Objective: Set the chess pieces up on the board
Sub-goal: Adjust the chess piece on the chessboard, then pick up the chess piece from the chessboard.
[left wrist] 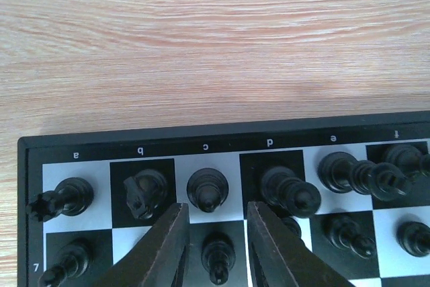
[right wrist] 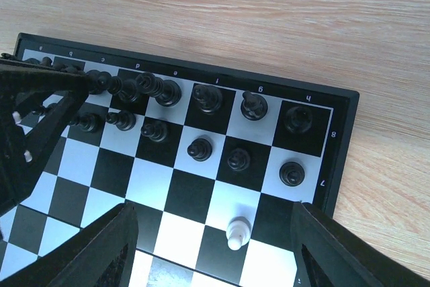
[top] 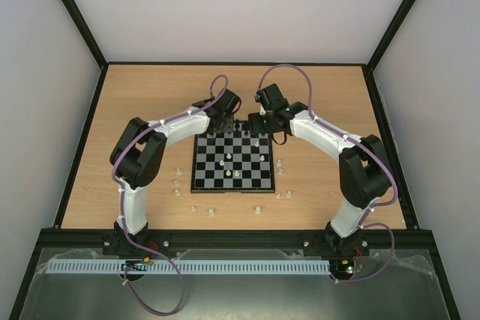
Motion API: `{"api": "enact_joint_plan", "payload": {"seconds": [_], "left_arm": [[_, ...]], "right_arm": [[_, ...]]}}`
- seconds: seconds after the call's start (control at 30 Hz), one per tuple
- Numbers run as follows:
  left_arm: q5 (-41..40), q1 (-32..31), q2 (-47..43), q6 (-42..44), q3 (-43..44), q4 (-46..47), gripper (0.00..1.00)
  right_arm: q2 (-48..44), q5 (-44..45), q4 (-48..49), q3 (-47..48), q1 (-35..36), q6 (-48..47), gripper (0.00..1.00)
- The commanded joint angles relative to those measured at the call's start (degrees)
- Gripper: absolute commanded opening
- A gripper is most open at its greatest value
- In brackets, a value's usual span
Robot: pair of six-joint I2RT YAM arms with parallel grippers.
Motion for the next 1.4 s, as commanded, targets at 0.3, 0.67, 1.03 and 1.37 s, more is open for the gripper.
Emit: {"api": "enact_joint_plan", "payload": {"seconds": [0.3, 0.67, 1.03, 1.37], "left_arm": [[-0.9, -1.5, -7.3, -0.2, 0.6, -2.5, 0.61], [-2.4, -2.5, -14.5, -0.4, -3.3, -1.6, 0.76], [-3.5, -2.7, -33.9, -2.1, -19.2, -0.2, 0.99], [0.6, -3.7, -50.1, -5.1, -29.0, -0.8, 1.00]], "right_arm": [[0.4, -0.1, -0.4, -0.7, -0.2, 0.3, 0.68], [-1.1, 1.5, 0.2, -1.8, -0.2, 0.7, 0.98], [-5.2, 3.9, 0.0, -3.0, -0.2, 1.7, 0.99], [-16.7, 0.6, -3.3, -10.2, -0.2, 8.2, 0.99]]}}
